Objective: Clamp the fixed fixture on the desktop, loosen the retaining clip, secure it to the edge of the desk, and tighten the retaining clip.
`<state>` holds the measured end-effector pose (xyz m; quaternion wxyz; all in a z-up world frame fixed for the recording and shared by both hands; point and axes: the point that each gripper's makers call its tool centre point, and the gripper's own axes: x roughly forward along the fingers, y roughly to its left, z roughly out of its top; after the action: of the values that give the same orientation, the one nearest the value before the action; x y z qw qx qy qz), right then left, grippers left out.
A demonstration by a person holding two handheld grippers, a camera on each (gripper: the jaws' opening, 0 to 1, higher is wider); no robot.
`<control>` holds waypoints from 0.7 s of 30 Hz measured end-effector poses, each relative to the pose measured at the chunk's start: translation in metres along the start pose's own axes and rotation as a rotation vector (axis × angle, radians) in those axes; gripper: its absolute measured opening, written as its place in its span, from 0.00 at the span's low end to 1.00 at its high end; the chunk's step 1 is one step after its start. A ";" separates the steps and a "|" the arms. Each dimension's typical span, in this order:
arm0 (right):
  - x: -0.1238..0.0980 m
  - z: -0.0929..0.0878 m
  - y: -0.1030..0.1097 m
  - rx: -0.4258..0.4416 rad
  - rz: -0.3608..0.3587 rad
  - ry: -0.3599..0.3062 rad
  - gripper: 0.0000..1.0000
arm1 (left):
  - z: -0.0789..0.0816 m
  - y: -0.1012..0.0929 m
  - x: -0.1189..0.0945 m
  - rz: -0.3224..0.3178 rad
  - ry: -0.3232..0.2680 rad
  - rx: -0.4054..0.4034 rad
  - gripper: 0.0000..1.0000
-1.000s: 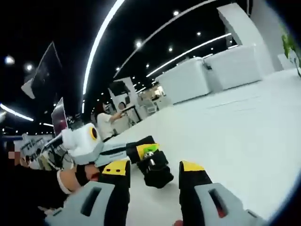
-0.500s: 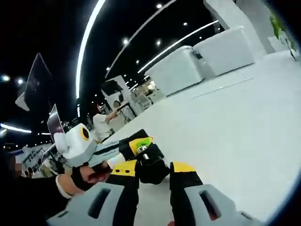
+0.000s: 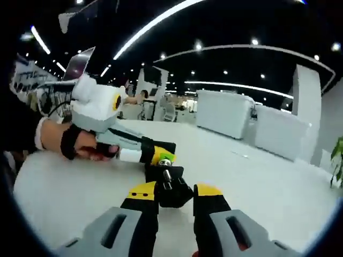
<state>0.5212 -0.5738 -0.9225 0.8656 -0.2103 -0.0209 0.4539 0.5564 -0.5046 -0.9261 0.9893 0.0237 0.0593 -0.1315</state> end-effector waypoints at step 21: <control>-0.009 0.014 -0.001 0.216 0.050 -0.004 0.40 | 0.000 0.001 -0.001 0.002 0.000 0.000 0.04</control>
<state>0.5137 -0.5765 -0.9082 0.8716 -0.1152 0.0319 0.4755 0.5556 -0.5034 -0.9260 0.9894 0.0236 0.0591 -0.1303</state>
